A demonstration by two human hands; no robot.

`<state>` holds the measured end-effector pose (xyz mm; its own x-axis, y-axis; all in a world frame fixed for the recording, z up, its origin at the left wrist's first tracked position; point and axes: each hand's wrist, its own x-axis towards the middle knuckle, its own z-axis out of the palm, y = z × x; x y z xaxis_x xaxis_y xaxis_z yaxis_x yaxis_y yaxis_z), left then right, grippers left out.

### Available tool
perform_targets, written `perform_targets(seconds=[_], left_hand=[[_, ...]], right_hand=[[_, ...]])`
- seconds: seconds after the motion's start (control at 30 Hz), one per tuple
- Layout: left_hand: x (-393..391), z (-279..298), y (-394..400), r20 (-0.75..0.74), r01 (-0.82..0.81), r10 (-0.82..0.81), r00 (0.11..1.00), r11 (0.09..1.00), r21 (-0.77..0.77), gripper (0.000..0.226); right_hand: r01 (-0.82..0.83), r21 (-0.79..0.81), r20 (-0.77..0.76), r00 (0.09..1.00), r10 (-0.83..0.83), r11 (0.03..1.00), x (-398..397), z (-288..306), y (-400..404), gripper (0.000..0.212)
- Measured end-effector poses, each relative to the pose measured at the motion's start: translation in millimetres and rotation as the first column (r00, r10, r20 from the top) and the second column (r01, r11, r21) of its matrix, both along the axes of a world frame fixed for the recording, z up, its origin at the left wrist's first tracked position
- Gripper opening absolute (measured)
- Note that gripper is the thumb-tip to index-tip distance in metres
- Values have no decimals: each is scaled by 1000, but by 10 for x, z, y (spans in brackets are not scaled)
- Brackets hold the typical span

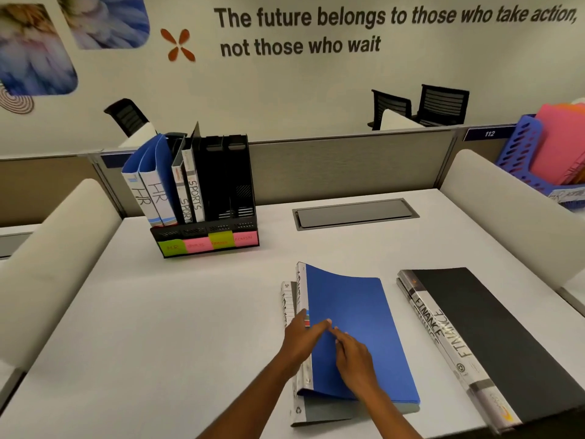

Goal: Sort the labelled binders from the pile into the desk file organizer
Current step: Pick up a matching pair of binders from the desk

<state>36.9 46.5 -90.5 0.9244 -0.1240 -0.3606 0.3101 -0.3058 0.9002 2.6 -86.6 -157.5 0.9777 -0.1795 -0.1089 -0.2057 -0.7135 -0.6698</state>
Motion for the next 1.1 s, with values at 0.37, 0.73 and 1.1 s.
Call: perform_targets(seconds=[0.37,0.73,1.1], left_hand=[[307,88,72,-233,-319,282,931,938,-139,68],[505,41,108,-284,-38,-48,958,957,-289,38],[938,468,593,115,23,19,993,935,-354,34]], right_hand=[[59,67,36,997,-61,996,-91,-12,-22,38],[325,230,156,918,-364,917,107,262,-65,34],[215,274,232,931,-282,937,1047,1306,531,49]])
